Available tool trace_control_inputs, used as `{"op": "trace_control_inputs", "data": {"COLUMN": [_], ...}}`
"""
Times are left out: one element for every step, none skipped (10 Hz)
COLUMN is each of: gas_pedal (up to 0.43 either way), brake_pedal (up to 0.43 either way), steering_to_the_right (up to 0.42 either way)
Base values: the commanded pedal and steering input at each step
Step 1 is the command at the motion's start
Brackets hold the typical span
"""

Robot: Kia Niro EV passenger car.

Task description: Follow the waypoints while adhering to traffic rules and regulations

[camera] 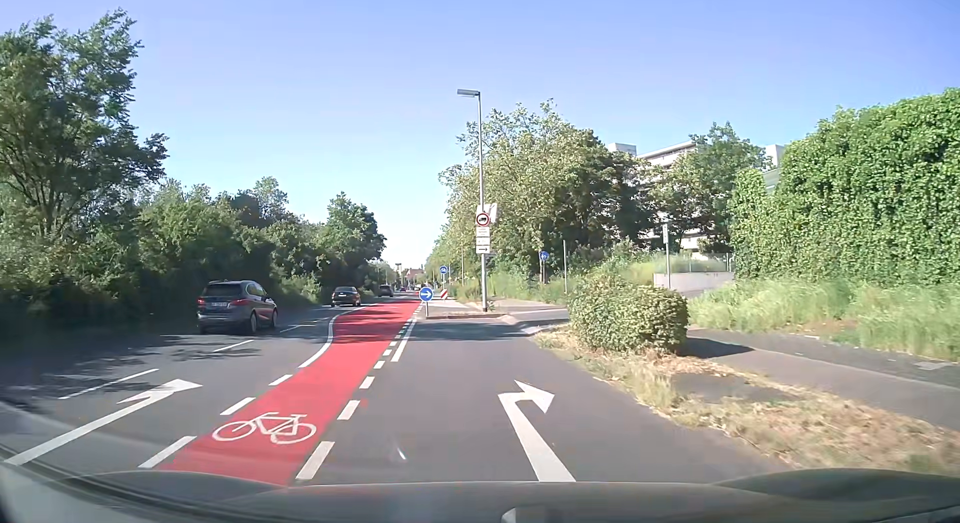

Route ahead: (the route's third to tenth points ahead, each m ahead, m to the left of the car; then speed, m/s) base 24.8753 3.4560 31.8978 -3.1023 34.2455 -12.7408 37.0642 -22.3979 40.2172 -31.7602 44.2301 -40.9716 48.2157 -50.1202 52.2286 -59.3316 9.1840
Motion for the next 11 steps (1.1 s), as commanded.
{"op": "trace_control_inputs", "data": {"gas_pedal": [0.000, 0.000, 0.000, 0.000, 0.000, 0.000, 0.000, 0.000, 0.000, 0.000, 0.000], "brake_pedal": [0.256, 0.262, 0.274, 0.274, 0.274, 0.280, 0.280, 0.280, 0.287, 0.287, 0.293], "steering_to_the_right": [-0.028, -0.029, -0.028, -0.028, -0.028, -0.028, -0.028, -0.026, -0.024, -0.022, -0.018]}}
